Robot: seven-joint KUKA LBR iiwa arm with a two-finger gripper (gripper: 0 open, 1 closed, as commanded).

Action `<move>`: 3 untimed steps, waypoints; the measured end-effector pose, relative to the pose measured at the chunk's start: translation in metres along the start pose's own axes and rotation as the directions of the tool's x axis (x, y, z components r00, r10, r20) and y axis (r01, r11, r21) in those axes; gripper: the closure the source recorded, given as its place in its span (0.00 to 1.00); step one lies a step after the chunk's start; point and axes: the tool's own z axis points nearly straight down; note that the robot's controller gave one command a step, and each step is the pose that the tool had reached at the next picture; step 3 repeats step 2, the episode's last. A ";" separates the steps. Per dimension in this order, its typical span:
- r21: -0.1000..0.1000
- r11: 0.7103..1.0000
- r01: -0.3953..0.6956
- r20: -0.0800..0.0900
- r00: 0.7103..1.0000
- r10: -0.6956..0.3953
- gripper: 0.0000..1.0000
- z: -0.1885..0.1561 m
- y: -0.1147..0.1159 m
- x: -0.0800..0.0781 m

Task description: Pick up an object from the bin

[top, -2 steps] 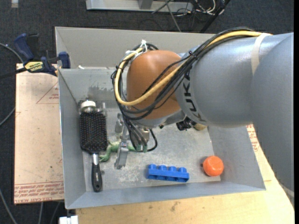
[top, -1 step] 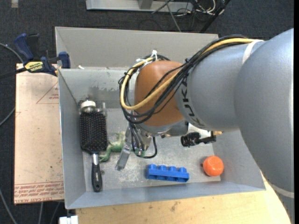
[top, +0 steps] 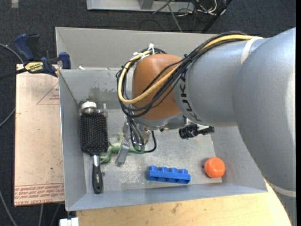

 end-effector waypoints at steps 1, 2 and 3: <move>-0.003 0.983 -0.185 0.002 0.983 0.185 0.00 0.051 0.005 -0.005; -0.013 0.996 -0.092 0.012 0.996 0.092 1.00 0.084 0.005 -0.005; -0.013 0.996 -0.092 0.012 0.996 0.092 1.00 0.084 0.005 -0.005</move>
Offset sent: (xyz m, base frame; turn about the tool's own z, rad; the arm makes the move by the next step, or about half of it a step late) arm 0.0015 0.0000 -0.0898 0.0929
